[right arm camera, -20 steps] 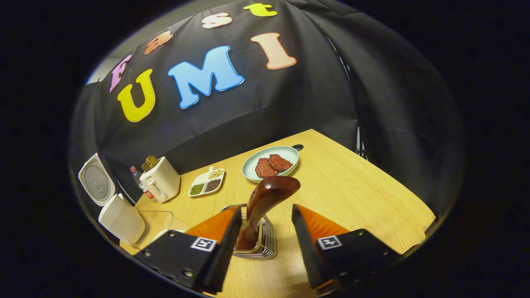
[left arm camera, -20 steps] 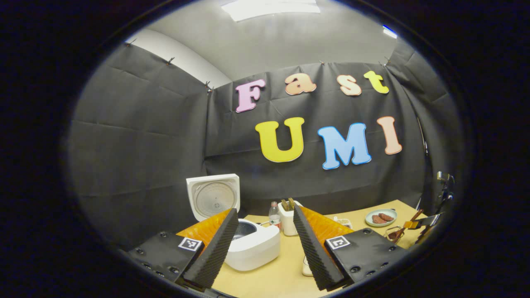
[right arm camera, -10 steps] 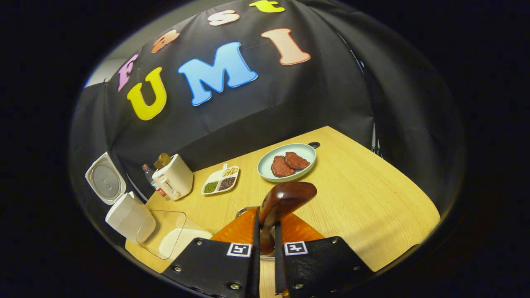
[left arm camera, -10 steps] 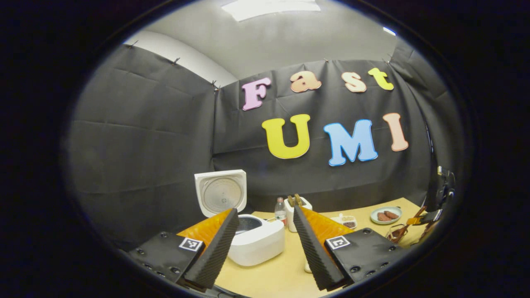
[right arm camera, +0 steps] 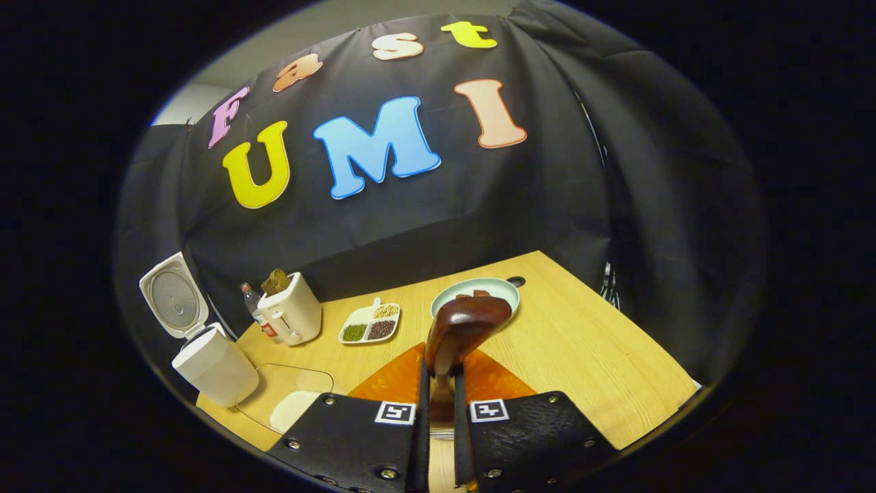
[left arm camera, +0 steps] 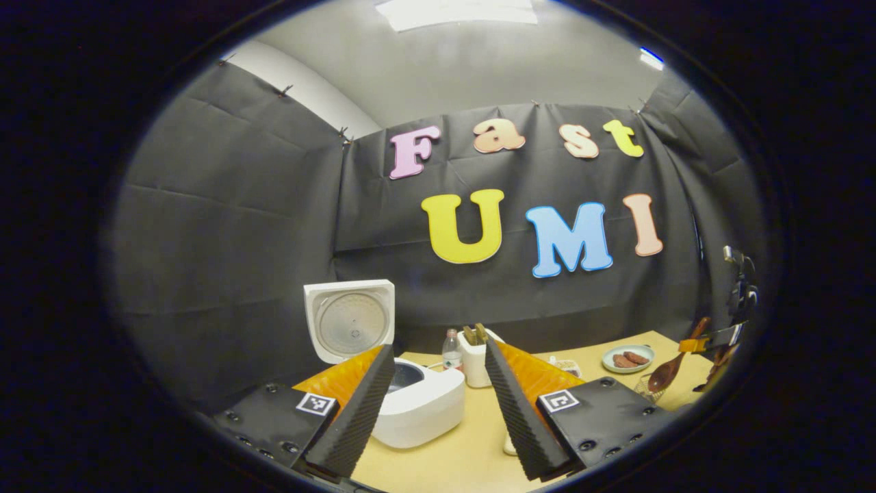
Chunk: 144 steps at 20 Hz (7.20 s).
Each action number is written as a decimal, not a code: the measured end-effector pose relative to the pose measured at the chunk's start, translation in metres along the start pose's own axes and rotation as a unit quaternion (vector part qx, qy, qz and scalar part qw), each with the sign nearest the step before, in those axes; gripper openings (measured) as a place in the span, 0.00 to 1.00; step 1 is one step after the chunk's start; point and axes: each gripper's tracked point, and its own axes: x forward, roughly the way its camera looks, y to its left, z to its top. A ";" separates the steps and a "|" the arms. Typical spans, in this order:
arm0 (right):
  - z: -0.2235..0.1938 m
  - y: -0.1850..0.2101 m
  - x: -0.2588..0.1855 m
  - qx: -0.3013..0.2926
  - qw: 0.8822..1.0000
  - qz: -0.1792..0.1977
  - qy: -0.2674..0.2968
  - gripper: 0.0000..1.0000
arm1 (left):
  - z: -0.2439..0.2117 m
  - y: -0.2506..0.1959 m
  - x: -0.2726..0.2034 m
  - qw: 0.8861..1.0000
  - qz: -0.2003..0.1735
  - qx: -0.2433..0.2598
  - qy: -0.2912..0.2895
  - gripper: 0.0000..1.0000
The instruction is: Close the left gripper, press the button to open the rice cooker; take a wooden spoon from the chopstick holder with the right hand, scoop a spoonful of rice and pour it into the rice cooker, then put the wooden spoon back into the chopstick holder.
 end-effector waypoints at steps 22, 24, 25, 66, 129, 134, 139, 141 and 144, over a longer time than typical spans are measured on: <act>-0.019 0.176 -0.003 -0.014 0.998 0.062 0.014 0.14 | -0.051 0.126 0.018 0.999 -0.023 -0.030 0.026 0.93; -0.033 0.185 0.003 -0.024 0.998 0.060 0.018 0.14 | -0.055 0.135 0.013 0.999 -0.026 -0.032 0.028 0.93; -0.039 0.187 0.008 -0.033 0.998 0.055 0.017 0.14 | -0.058 0.140 0.011 0.999 -0.027 -0.033 0.029 0.93; -0.106 0.201 0.048 0.245 0.956 0.099 0.131 0.15 | -0.022 0.143 0.009 0.999 -0.040 0.008 -0.004 0.92; -0.059 0.626 0.031 -0.290 0.884 0.359 -0.073 0.15 | -0.076 0.275 -0.045 0.994 0.105 -0.008 0.027 0.94; -0.058 0.628 0.024 -0.351 0.861 0.345 -0.126 0.14 | -0.076 0.272 -0.041 0.995 0.096 -0.008 0.024 0.92; -0.055 0.620 0.030 -0.243 0.899 0.359 -0.061 0.14 | -0.070 0.271 -0.039 0.996 0.093 -0.002 0.020 0.93; -0.051 0.611 0.033 -0.153 0.919 0.363 -0.023 0.15 | -0.070 0.270 -0.035 0.996 0.089 -0.001 0.020 0.93; -0.042 0.588 0.039 -0.003 0.937 0.349 0.032 0.14 | -0.067 0.265 -0.031 0.996 0.082 0.004 0.017 0.93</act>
